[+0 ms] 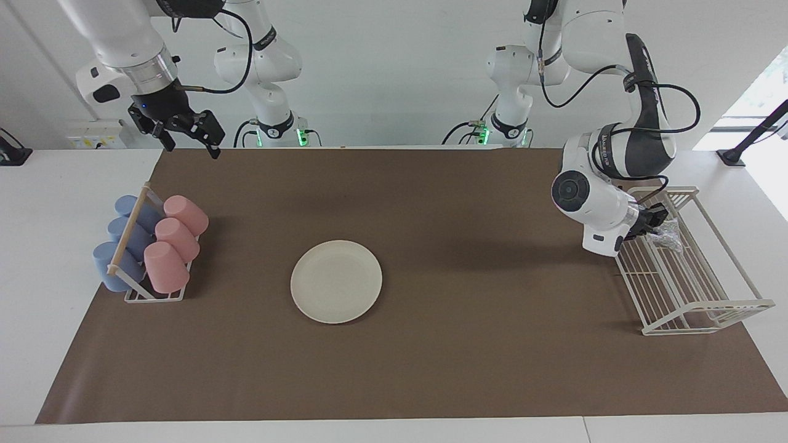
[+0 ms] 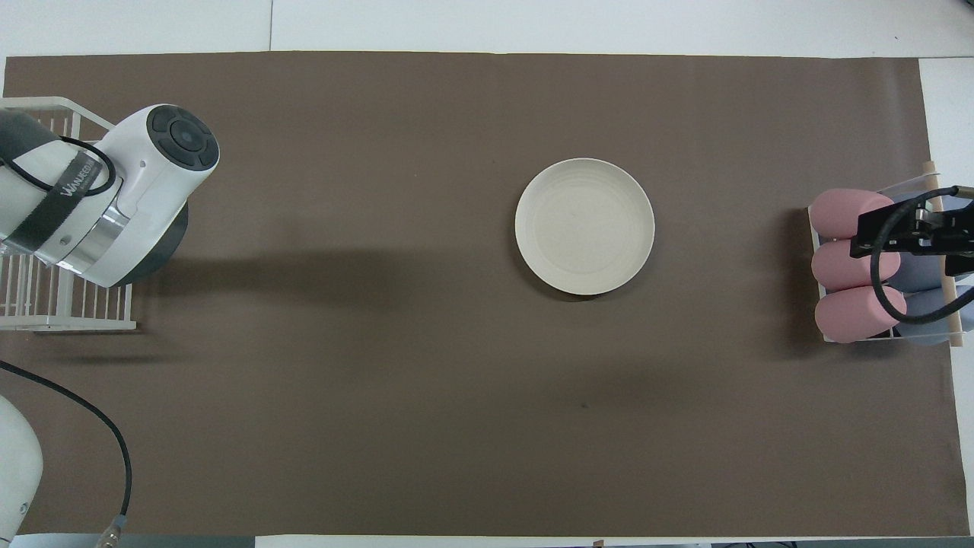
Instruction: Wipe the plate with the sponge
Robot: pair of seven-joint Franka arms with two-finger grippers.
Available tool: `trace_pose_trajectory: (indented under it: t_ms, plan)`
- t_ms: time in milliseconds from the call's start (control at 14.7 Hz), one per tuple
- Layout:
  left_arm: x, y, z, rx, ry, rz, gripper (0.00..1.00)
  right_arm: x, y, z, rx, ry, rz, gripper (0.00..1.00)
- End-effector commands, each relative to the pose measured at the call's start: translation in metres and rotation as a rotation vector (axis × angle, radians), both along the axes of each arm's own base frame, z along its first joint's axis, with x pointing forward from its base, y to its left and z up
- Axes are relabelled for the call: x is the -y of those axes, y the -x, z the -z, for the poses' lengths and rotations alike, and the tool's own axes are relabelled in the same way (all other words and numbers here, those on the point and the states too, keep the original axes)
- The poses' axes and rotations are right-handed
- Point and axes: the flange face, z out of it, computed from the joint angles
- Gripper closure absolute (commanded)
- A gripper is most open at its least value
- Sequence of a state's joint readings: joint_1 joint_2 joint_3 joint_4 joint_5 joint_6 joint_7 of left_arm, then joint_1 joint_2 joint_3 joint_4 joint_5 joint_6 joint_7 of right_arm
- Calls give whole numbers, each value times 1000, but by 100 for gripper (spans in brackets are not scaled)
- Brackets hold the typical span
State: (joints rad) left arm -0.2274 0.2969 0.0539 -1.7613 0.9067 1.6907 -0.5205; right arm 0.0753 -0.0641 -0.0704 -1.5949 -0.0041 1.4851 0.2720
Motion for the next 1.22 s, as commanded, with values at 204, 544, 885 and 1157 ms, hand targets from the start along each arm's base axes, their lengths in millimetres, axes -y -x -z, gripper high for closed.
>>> trace_pose_trajectory:
  t_ms: [204, 544, 885, 1157]
  plan:
    - [-3, -15, -87, 5, 130, -22, 100, -14, 5, -2, 13, -16, 41, 0]
    - [11, 1, -164, -9, 549, -212, 100, -15, 5, -1, 6, -17, 73, 0]
    - [6, 23, -219, 45, 1086, -451, 100, -25, 12, 1, -41, -46, 244, 0]
    - [0, 31, -233, 29, 1391, -538, 100, -36, 15, 0, -56, -50, 406, 0]
